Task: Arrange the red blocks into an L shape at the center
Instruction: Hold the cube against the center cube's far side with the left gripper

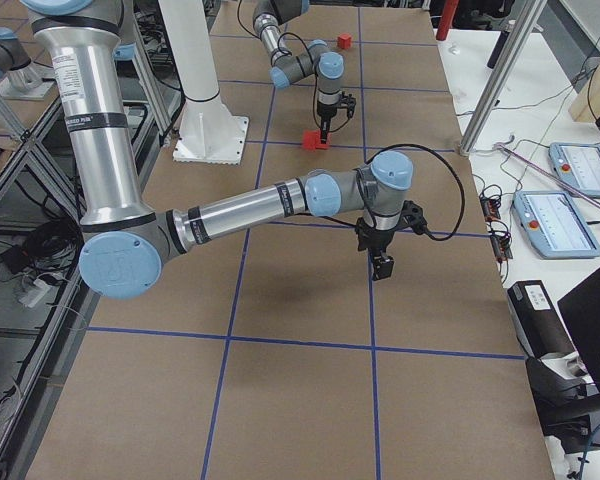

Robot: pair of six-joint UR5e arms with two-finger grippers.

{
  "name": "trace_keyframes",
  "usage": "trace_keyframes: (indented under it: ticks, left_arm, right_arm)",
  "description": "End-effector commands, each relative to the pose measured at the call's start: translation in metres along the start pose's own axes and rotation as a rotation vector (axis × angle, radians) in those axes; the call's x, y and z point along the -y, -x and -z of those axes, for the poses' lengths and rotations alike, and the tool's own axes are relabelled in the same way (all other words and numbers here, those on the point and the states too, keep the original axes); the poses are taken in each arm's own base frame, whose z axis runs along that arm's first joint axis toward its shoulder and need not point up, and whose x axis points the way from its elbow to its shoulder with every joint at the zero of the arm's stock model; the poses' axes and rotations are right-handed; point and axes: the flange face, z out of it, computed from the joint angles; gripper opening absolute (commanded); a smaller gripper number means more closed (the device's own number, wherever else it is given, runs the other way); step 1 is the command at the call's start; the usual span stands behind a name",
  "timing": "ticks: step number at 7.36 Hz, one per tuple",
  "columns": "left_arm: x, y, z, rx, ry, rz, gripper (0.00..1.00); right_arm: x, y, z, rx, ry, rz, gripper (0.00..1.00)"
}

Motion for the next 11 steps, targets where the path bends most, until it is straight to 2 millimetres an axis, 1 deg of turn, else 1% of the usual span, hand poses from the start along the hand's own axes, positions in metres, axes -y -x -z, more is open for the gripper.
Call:
trace_keyframes:
  ticks: [1,3,4,11]
  left_arm:
    - [0.0000,0.0000,0.0000,0.000,0.000,0.000,0.17]
    - [0.0007,0.0002,-0.0022,-0.001,-0.001,0.001,0.19]
    - [0.0007,0.0002,-0.0022,-0.001,-0.001,0.001,0.21]
    - [-0.0009,-0.0022,-0.0024,-0.013,-0.004,0.025,0.24]
  right_arm:
    - [0.0000,0.0000,0.0000,0.000,0.000,0.000,1.00]
    - [0.0000,-0.0001,0.0000,-0.002,0.000,0.000,1.00]
    - [0.0000,-0.0001,0.0000,-0.002,0.000,0.000,1.00]
    - [-0.0001,-0.0006,-0.0006,-0.001,0.001,-0.001,1.00]
